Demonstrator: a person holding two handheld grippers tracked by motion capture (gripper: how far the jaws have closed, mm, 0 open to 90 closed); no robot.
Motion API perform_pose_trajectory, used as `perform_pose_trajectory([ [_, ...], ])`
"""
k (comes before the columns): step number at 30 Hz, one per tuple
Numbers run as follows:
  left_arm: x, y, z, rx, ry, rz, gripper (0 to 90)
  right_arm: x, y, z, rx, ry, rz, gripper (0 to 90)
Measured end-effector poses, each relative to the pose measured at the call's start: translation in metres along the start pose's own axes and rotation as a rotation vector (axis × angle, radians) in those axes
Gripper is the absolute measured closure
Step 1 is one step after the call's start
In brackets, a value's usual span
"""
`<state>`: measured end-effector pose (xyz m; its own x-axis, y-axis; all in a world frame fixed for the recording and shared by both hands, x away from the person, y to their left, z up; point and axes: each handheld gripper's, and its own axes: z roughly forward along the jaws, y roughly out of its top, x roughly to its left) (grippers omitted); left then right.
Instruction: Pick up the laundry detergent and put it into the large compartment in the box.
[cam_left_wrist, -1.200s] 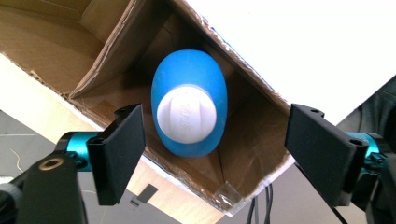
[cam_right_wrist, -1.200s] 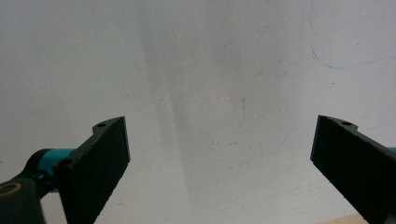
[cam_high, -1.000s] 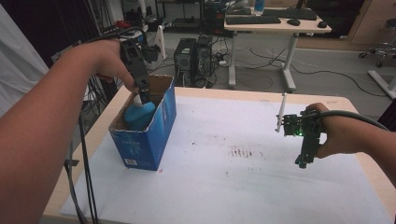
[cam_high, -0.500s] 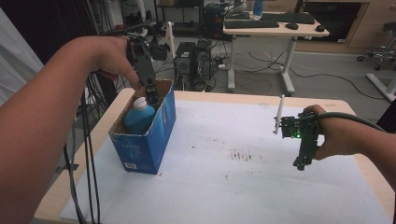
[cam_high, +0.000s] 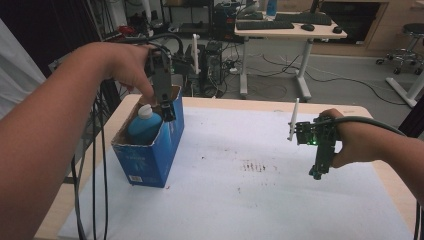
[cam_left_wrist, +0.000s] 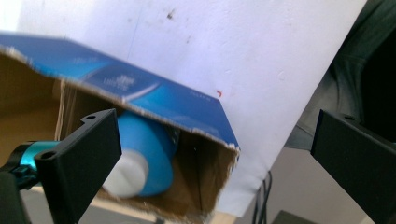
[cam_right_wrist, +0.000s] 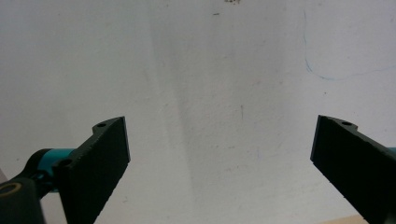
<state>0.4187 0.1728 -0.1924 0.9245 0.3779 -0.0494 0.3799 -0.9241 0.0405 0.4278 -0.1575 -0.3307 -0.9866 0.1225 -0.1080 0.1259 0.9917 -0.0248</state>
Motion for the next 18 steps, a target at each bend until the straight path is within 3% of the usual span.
perform_pose_trajectory([
  [9,0.001,0.022,0.018,0.022,-0.022,0.122,1.7,-0.001,0.004,0.001,-0.001,0.018,-0.021,3.6],
  [18,0.005,0.035,0.036,0.032,-0.033,0.182,1.7,-0.004,0.006,0.003,0.006,0.022,-0.014,3.6],
])
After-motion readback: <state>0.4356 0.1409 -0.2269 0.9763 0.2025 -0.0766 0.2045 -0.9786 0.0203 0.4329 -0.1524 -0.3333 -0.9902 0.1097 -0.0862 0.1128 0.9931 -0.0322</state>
